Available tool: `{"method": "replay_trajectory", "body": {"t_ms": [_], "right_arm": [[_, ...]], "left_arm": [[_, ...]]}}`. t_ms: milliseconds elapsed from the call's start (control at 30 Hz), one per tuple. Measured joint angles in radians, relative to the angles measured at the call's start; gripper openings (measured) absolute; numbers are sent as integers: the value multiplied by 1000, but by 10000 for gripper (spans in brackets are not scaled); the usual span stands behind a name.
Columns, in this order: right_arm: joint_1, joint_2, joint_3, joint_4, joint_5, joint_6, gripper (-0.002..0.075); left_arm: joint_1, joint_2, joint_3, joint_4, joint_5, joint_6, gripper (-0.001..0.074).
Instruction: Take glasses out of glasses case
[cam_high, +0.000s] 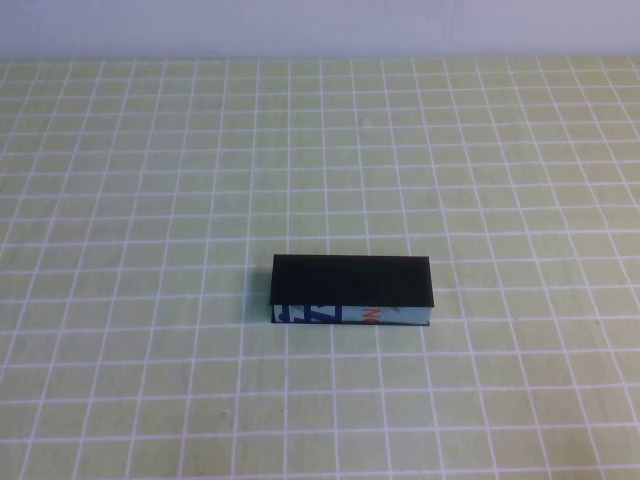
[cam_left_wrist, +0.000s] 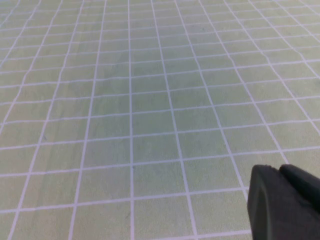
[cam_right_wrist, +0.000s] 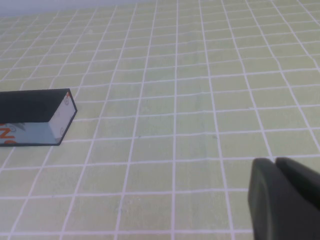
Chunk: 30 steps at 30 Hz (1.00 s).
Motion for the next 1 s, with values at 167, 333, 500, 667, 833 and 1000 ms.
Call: {"method": "replay_trajectory", "body": {"t_ms": [167, 333, 500, 667, 833, 1000], "right_arm": [[0, 0, 0, 0, 0, 0, -18], [0, 0, 0, 0, 0, 0, -18], [0, 0, 0, 0, 0, 0, -18], [0, 0, 0, 0, 0, 0, -18], [0, 0, 0, 0, 0, 0, -18], [0, 0, 0, 0, 0, 0, -18]], "left_arm": [[0, 0, 0, 0, 0, 0, -4], [0, 0, 0, 0, 0, 0, -4], [0, 0, 0, 0, 0, 0, -4], [0, 0, 0, 0, 0, 0, -4], [0, 0, 0, -12, -7, 0, -4], [0, 0, 0, -70, -27, 0, -4]]}}
